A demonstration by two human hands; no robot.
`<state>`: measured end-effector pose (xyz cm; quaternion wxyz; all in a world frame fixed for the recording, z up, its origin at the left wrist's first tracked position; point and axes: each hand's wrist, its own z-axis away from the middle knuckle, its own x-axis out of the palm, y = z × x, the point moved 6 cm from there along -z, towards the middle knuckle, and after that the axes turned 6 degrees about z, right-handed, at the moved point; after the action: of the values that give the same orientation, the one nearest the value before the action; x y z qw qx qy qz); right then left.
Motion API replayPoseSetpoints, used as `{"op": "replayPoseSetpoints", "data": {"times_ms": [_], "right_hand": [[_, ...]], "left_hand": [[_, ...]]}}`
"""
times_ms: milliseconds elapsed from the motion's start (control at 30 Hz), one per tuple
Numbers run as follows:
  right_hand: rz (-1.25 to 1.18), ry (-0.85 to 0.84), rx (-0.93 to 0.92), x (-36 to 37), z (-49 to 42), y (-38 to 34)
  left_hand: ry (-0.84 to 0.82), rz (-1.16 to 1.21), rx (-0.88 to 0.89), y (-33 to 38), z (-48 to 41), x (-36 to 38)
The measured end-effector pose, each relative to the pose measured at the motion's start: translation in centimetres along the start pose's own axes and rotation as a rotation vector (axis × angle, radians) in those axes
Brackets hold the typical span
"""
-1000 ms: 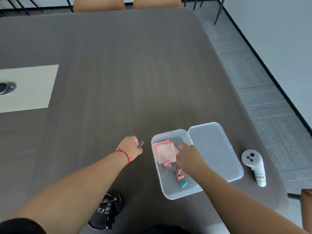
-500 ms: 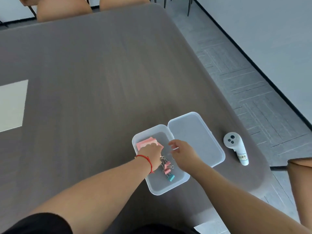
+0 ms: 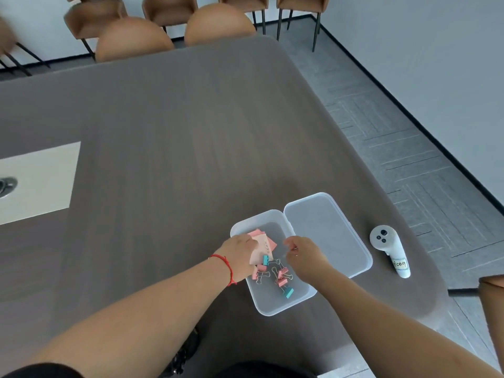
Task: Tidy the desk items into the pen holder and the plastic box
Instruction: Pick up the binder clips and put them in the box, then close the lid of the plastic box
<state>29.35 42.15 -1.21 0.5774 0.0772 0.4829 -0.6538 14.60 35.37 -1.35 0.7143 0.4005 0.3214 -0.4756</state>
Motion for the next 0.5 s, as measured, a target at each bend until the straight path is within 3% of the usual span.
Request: {"op": "replayPoseSetpoints", "data": {"times_ms": [200, 367, 433, 500], "right_hand": [[-0.044, 0.050, 0.036, -0.2, 0.8, -0.4], [-0.031, 0.605, 0.067, -5.5, 3.0, 3.4], [0.054, 0.583, 0.230, -6.8, 2.5, 6.7], [0.115, 0.386, 0.343, -7.1, 1.1, 9.5]], "left_hand": [[0.042, 0.005, 0.000, -1.4, 2.1, -0.5], [0.113, 0.198, -0.083, -2.8, 3.3, -1.4], [0.136, 0.346, -0.153, -3.0, 3.7, -1.6], [0.175, 0.506, -0.231, -3.2, 3.8, -1.5]]}}
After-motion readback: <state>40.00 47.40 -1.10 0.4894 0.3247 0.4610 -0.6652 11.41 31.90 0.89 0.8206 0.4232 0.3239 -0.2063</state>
